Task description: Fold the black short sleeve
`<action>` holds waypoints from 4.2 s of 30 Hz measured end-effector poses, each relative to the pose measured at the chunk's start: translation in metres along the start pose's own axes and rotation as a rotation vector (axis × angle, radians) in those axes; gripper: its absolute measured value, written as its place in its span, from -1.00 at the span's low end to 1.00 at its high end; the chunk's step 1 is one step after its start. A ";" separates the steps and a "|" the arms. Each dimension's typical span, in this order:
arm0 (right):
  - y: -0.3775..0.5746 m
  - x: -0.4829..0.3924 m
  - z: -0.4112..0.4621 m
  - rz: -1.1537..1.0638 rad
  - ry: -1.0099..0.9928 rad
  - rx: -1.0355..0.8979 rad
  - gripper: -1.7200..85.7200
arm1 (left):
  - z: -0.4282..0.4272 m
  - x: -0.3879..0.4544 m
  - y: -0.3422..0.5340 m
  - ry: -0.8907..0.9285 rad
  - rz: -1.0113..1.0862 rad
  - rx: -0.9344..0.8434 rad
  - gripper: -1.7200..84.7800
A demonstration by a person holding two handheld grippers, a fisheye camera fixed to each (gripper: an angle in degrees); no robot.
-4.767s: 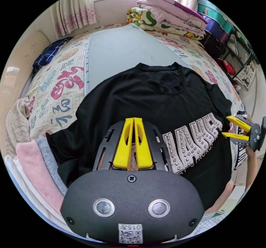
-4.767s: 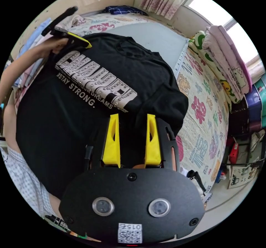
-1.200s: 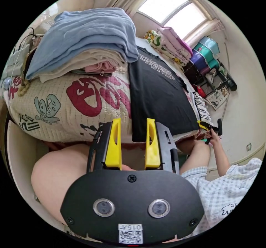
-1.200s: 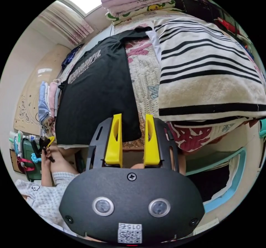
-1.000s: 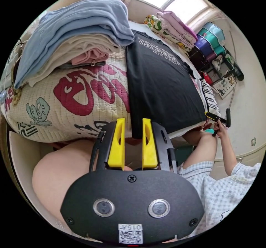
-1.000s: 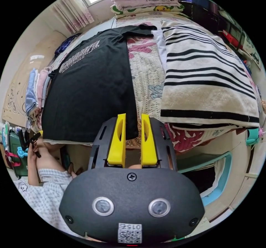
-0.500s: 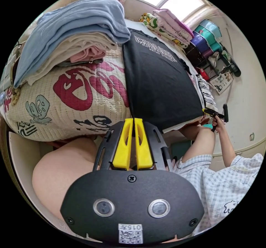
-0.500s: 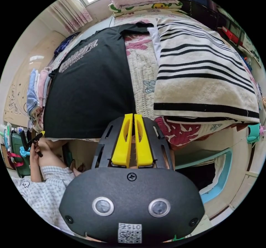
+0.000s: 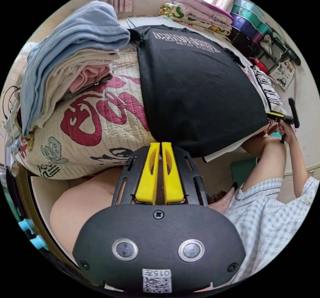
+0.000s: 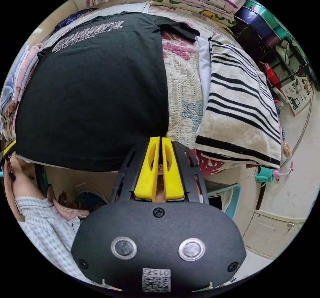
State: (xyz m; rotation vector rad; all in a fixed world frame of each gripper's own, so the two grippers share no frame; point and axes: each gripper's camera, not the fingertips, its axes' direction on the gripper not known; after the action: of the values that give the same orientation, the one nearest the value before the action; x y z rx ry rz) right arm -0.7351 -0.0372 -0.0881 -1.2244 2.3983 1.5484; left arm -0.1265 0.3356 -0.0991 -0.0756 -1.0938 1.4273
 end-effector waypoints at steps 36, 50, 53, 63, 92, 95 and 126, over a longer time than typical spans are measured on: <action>0.354 0.080 0.019 0.648 -0.447 0.542 -0.97 | -0.078 -0.068 0.089 0.229 -0.135 0.169 -0.97; 0.828 -0.031 -0.305 0.095 -1.238 1.888 -0.98 | -0.134 -0.107 0.191 0.310 -0.190 0.528 -0.98; 0.909 -0.052 -0.323 0.021 -1.237 2.008 -0.98 | -0.133 -0.127 0.211 0.426 -0.257 0.591 -0.98; 1.066 -0.044 -0.335 0.093 -1.179 2.224 -0.98 | -0.118 -0.128 0.227 0.461 -0.304 0.610 -0.98; 0.456 -0.189 -0.228 0.348 -0.761 1.137 -0.96 | 0.014 -0.056 0.012 0.369 0.062 0.496 -0.98; 0.325 -0.208 -0.217 0.363 -0.574 1.016 -0.88 | 0.038 -0.037 -0.082 0.401 0.210 0.525 -0.98; -0.328 -0.057 -0.270 0.372 -0.396 -0.170 -0.71 | 0.485 0.402 -0.677 0.470 0.000 -0.361 -0.66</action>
State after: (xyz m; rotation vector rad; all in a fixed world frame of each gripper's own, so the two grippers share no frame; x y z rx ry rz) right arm -0.3921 -0.2778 -0.1761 -0.4310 2.3482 1.9061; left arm -0.0221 0.2381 0.8146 -0.6376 -0.9398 1.1181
